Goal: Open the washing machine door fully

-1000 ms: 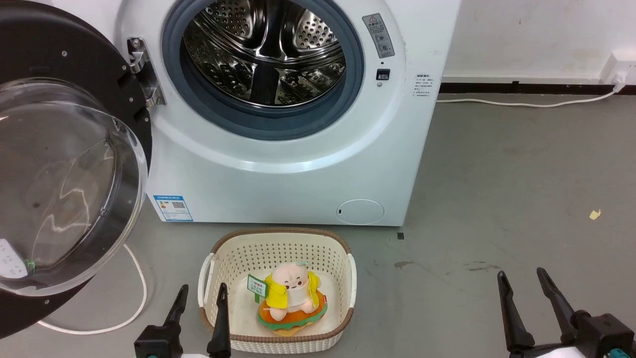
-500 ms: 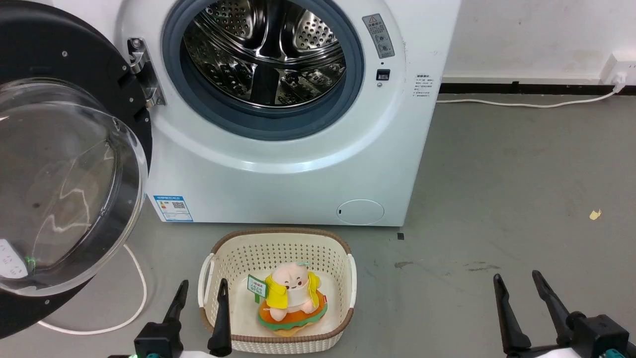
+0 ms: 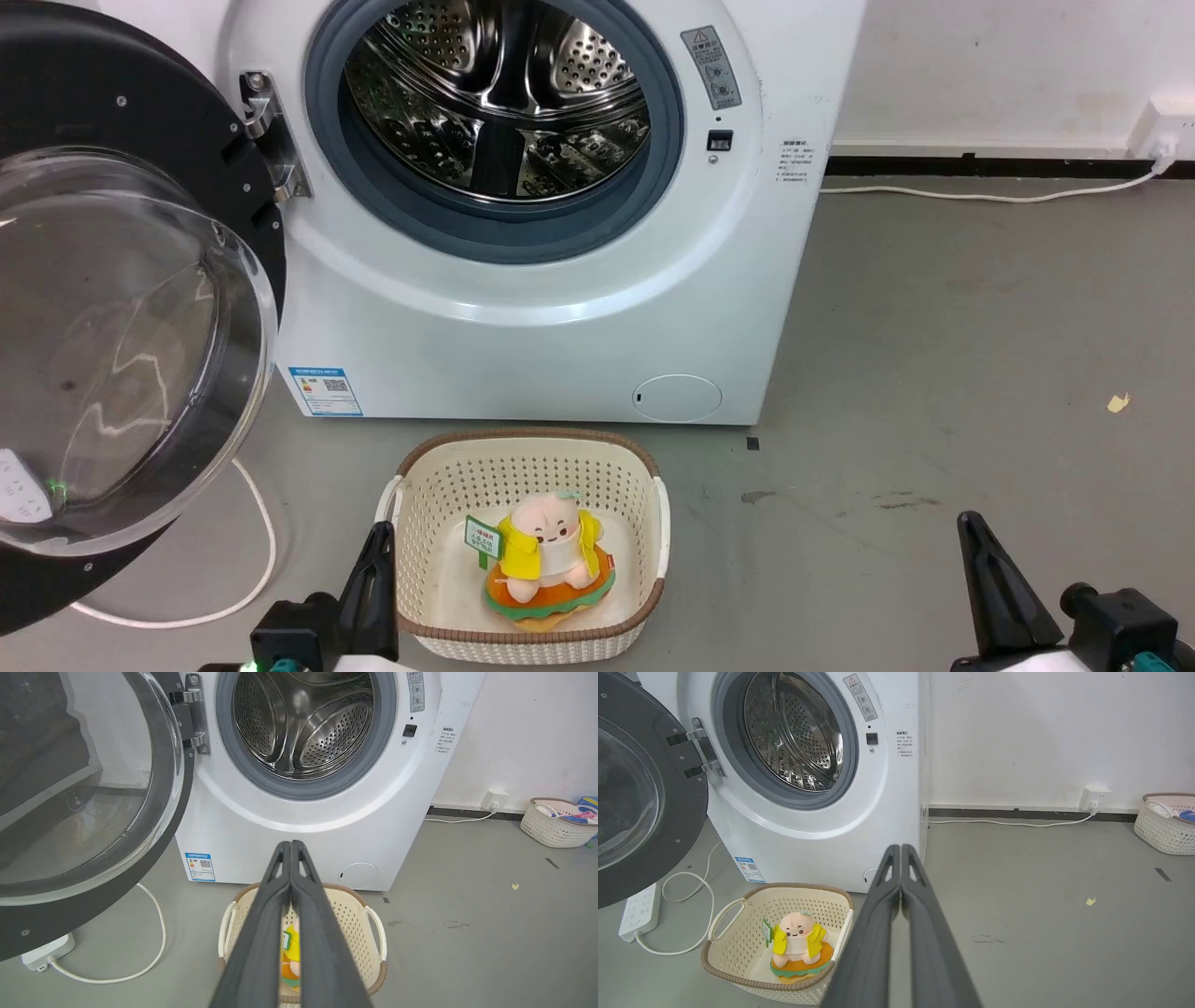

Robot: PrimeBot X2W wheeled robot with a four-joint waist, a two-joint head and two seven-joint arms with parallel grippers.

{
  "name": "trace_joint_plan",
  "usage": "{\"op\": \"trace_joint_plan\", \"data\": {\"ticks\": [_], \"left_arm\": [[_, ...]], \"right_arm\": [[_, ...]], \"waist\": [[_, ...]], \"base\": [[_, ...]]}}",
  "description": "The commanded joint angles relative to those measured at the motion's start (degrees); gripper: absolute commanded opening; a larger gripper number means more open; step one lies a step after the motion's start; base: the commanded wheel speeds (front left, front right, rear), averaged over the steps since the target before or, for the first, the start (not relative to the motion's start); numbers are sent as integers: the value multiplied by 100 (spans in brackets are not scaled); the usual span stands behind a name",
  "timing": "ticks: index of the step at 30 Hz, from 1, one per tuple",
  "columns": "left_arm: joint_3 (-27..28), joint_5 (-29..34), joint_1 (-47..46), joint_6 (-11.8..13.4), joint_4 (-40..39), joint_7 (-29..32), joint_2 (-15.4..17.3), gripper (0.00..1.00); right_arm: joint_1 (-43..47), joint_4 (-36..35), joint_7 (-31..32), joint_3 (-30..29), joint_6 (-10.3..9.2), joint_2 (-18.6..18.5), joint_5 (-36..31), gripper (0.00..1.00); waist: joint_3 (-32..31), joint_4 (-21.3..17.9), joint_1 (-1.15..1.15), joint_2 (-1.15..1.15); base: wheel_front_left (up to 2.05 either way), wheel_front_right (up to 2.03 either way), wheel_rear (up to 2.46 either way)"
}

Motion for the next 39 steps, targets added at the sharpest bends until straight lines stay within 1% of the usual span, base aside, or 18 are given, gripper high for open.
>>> {"op": "trace_joint_plan", "data": {"ticks": [1,39], "left_arm": [[50,73,-27,-27,-26,24,-36,0],[417,541,-125,-309,-206,426,-244,0]], "right_arm": [[-50,-10,29,8,0,3,-49,0],[-246,-45,332,70,2,11,-246,0]], "waist": [[1,-1,0,0],[10,-10,0,0]], "base": [[0,0,0],[0,0,0]]}}
